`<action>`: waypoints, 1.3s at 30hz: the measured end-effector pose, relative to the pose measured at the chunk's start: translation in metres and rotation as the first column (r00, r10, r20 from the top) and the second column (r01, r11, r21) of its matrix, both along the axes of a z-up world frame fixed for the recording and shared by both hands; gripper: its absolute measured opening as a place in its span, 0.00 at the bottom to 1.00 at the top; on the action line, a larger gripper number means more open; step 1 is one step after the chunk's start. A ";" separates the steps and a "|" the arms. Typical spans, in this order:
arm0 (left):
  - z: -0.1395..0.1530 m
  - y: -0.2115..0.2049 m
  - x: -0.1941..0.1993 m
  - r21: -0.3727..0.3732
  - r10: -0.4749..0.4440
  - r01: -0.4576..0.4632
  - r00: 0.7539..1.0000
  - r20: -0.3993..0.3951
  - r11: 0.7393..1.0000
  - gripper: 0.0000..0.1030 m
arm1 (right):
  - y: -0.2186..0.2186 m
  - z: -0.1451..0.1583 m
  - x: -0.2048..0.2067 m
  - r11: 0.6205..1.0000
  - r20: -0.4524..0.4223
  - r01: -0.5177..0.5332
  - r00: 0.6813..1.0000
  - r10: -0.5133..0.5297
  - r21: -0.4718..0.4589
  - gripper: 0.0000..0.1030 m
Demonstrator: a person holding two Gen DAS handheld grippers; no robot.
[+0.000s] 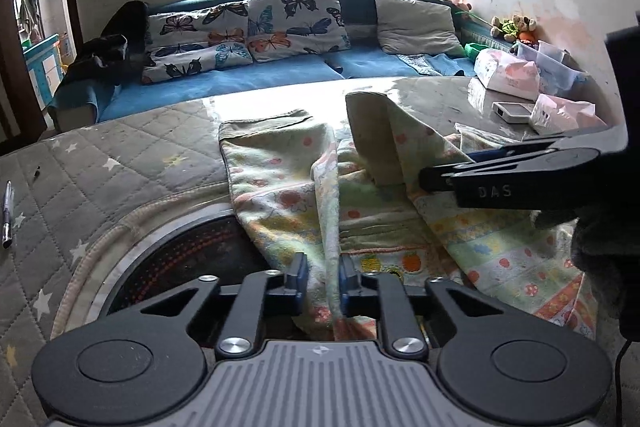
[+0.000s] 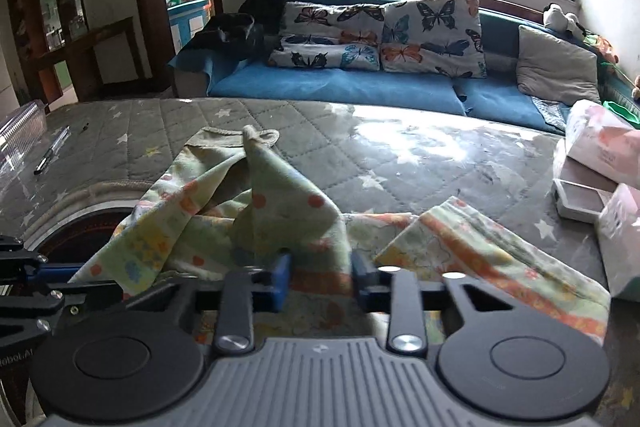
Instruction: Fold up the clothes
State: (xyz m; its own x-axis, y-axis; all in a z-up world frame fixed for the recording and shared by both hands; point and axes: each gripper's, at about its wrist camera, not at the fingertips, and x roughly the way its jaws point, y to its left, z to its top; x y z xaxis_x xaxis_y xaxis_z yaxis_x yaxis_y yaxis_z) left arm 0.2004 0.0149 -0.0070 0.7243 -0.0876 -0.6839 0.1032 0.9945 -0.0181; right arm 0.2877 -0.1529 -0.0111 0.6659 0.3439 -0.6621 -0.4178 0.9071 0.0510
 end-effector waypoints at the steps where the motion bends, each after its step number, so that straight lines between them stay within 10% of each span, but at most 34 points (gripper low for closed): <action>1: 0.001 0.001 -0.001 -0.002 0.003 -0.003 1.000 0.000 1.000 0.09 | -0.003 0.002 -0.002 1.000 0.001 0.004 1.000 -0.004 0.007 0.12; 26: 0.038 0.021 -0.080 -0.059 0.061 -0.057 0.996 0.065 0.997 0.04 | -0.121 0.079 -0.149 0.979 0.182 0.172 0.965 -0.190 0.113 0.04; 30: 0.039 0.007 -0.065 -0.042 0.051 -0.048 0.996 0.079 0.998 0.44 | -0.140 0.076 -0.170 0.971 0.175 0.204 0.959 -0.224 0.123 0.04; 32: 0.034 0.004 -0.054 -0.039 0.047 -0.044 0.996 0.072 0.998 0.47 | -0.149 0.072 -0.179 0.967 0.164 0.222 0.957 -0.241 0.127 0.04; 36: 0.021 -0.002 -0.032 -0.024 0.047 -0.046 0.998 0.052 0.999 0.45 | -0.163 0.066 -0.188 0.956 0.143 0.258 0.950 -0.277 0.137 0.04; 39: 0.010 -0.002 -0.022 -0.018 0.026 -0.026 0.999 0.031 0.999 0.10 | -0.172 0.061 -0.195 0.947 0.132 0.287 0.943 -0.306 0.143 0.04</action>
State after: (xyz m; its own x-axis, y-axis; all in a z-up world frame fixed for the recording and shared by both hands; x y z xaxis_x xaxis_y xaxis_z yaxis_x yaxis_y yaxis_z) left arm 0.1786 0.0129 0.0026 0.7472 -0.0804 -0.6597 0.0779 0.9964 -0.0333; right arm 0.0927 -0.3253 0.0503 0.8382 0.1863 -0.5125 -0.1418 0.9820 0.1251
